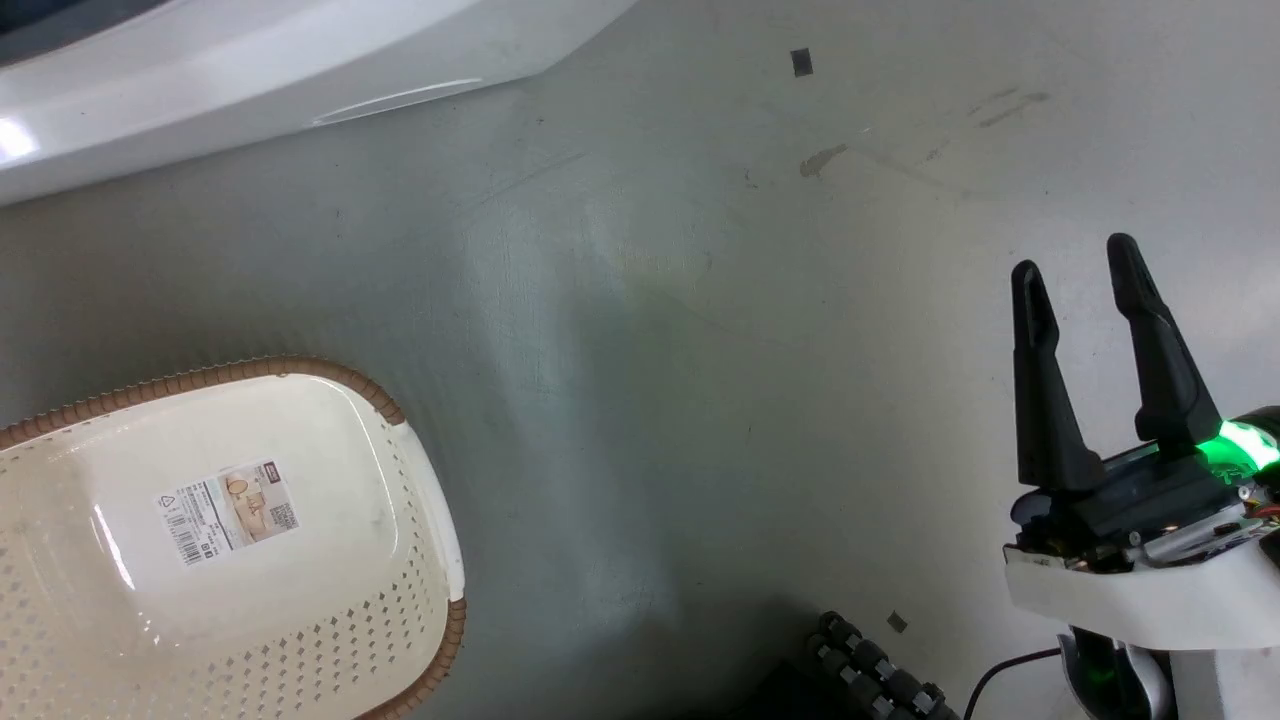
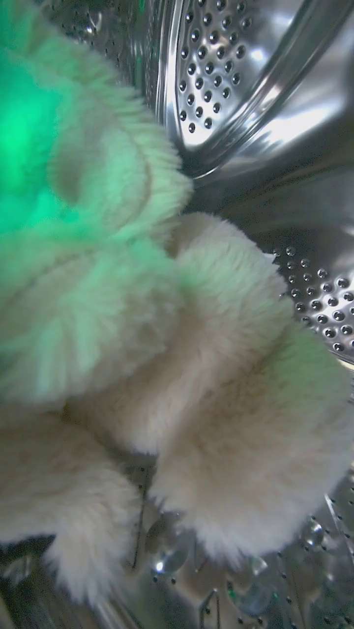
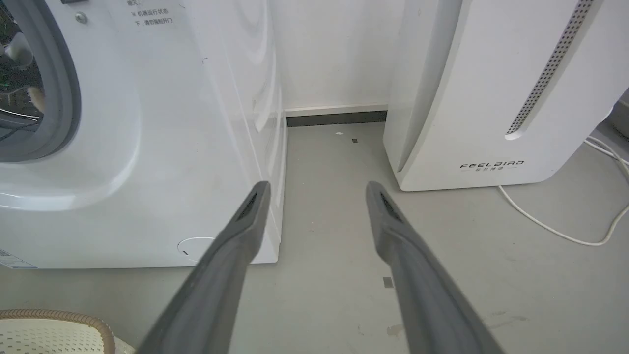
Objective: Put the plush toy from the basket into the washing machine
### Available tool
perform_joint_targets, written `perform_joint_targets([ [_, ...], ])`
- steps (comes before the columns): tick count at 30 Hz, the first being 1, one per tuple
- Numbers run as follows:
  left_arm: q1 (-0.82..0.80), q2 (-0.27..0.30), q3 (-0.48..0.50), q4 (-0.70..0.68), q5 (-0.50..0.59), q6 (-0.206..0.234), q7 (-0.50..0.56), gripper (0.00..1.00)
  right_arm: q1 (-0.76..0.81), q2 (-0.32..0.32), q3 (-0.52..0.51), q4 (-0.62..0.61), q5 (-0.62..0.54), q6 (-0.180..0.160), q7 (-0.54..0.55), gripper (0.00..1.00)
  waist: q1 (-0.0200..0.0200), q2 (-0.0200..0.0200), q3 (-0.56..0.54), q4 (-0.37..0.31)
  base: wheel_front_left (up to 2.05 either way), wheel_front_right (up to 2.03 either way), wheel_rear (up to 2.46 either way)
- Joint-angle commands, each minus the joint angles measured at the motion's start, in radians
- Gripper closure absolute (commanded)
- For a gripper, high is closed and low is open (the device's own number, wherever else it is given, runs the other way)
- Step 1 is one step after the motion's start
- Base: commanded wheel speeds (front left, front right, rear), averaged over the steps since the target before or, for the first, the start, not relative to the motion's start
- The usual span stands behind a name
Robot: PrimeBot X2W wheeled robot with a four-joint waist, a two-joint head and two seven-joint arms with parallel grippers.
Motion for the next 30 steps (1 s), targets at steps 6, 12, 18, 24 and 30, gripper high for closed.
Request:
perform_joint_targets([
  [6, -0.015, 0.021, -0.108, 0.056, -0.063, -0.004, -0.066, 0.00, -0.023, 0.000, -0.010, 0.006, 0.000, -0.001, -0.004, 0.00, -0.0001, 0.0000, -0.010, 0.012, 0.00, 0.00, 0.00],
  [12, 0.035, -0.014, -0.126, 0.125, -0.113, -0.004, -0.188, 0.00, -0.032, 0.000, -0.018, 0.035, -0.028, -0.001, -0.004, 0.00, -0.0001, 0.0000, -0.095, 0.046, 0.00, 0.00, 0.00],
  [18, 0.164, -0.083, -0.116, 0.202, -0.164, 0.002, -0.294, 0.00, -0.005, 0.000, -0.029, 0.063, -0.065, -0.001, -0.004, 0.00, -0.0001, 0.0000, -0.244, 0.100, 0.00, 0.00, 0.00],
  [24, 0.278, -0.134, -0.089, 0.208, -0.208, 0.013, -0.325, 0.00, 0.026, 0.000, -0.048, 0.080, -0.109, -0.001, -0.004, 0.00, -0.0001, 0.0000, -0.358, 0.151, 0.00, 0.00, 0.00],
  [30, 0.470, -0.179, -0.011, 0.080, -0.255, 0.056, -0.330, 0.00, 0.070, 0.000, -0.070, 0.099, -0.152, -0.001, -0.004, 0.00, -0.0001, 0.0000, -0.494, 0.214, 0.00, 0.00, 0.00],
])
